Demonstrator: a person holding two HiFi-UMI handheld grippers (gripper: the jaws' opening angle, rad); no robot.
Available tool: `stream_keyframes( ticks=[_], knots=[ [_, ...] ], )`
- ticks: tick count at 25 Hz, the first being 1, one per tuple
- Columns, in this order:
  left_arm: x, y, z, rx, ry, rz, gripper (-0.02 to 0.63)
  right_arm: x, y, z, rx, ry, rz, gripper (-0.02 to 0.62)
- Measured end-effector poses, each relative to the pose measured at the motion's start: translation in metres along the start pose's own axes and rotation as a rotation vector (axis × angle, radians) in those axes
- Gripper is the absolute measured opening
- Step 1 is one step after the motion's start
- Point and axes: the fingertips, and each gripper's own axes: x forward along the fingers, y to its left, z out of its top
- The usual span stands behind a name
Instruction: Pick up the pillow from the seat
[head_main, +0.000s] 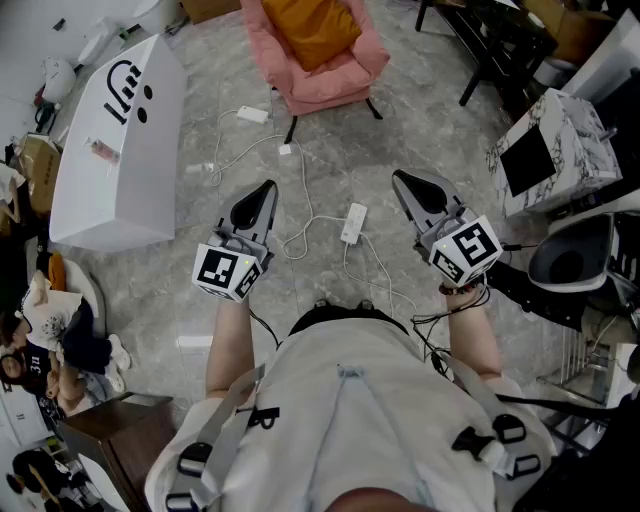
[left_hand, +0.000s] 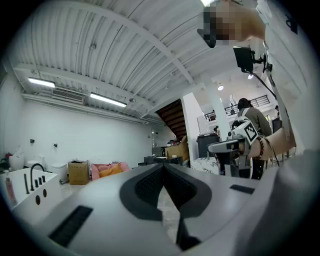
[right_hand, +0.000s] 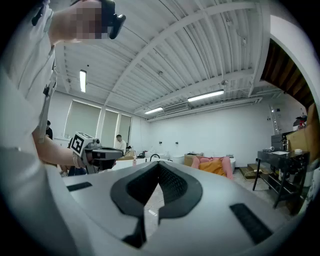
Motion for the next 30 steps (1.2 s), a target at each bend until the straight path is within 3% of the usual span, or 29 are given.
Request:
stream_keyframes(
  ticks=[19,26,30],
  knots=[
    [-0.007,0.023,-0.001,-0.008,-0.015,-0.010,0.008,0.015,0.002,-0.004,0.015,-0.001,-0.036,0.015],
    [-0.017,0.050,0.004,0.005,-0.032,0.003,0.009,0.031,0.008,-0.001,0.054,-0.014,-0.034,0.017],
    [-0.011,0.061,0.007,-0.020,-0.038,0.007,0.047,0.034,-0.006,0.002,0.083,-0.020,-0.045,0.076]
  ],
)
